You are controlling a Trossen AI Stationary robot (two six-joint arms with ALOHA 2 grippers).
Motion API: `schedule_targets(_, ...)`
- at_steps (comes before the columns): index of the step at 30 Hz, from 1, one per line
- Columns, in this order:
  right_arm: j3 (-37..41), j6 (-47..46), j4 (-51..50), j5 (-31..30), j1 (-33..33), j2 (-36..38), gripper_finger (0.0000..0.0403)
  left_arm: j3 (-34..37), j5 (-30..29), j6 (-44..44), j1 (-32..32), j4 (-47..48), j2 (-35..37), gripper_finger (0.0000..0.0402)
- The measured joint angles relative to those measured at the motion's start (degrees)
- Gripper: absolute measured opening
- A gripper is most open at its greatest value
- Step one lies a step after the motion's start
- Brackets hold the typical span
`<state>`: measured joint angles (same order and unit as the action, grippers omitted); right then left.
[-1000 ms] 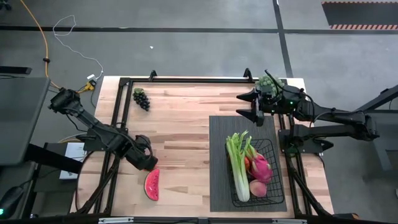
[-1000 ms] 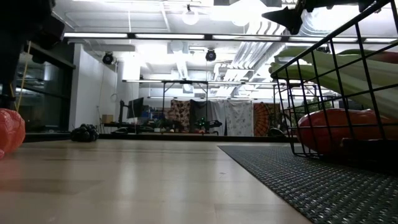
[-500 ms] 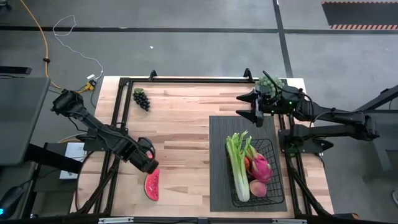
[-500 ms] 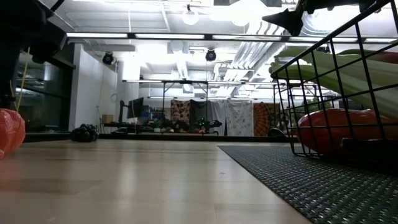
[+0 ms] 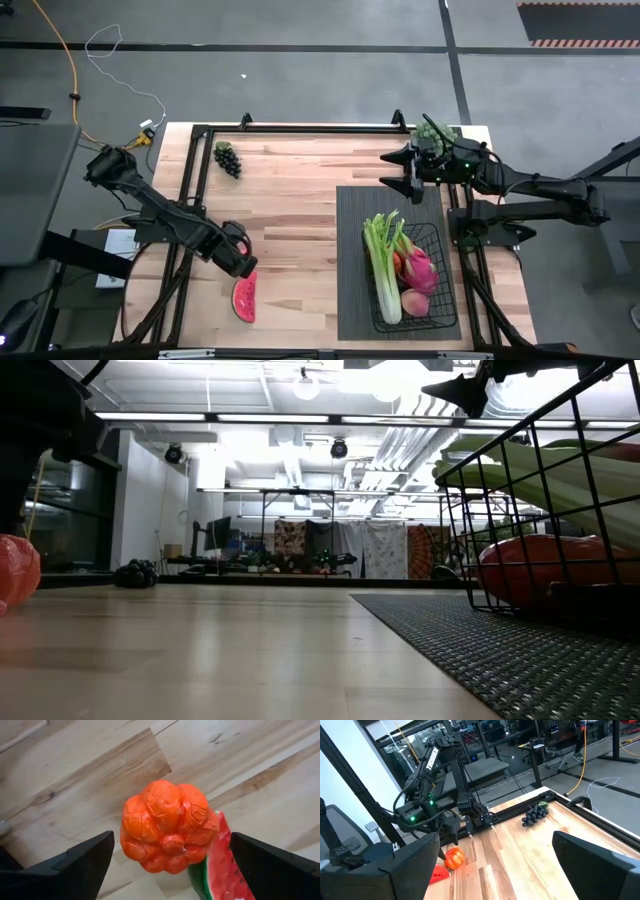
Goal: Build produce basket
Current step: Put the squash into the black wire basket
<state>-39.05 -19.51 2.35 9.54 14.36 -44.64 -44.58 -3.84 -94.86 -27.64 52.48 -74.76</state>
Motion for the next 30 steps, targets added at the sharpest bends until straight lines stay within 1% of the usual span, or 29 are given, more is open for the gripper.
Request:
schedule_targets(7,0.0,0.0,-0.5,0.0,0.0,0.0,0.0378,0.0,-0.1,3.0,0.0,-2.2,-6.5,0.0386)
schedule_targets(15,0.0,0.0,-0.5,0.0,0.0,0.0,0.0378,-0.1,-0.5,3.1,0.0,-3.3,-12.0,0.0386)
schedule_targets(24,0.0,0.0,-1.1,0.0,0.0,0.0,0.0378,0.0,-0.9,4.0,0.0,-2.8,-12.8,0.0385)
schedule_targets(30,0.0,0.0,-1.4,0.0,0.0,0.0,0.0378,0.1,-0.9,8.8,0.9,-2.6,-9.7,0.0361)
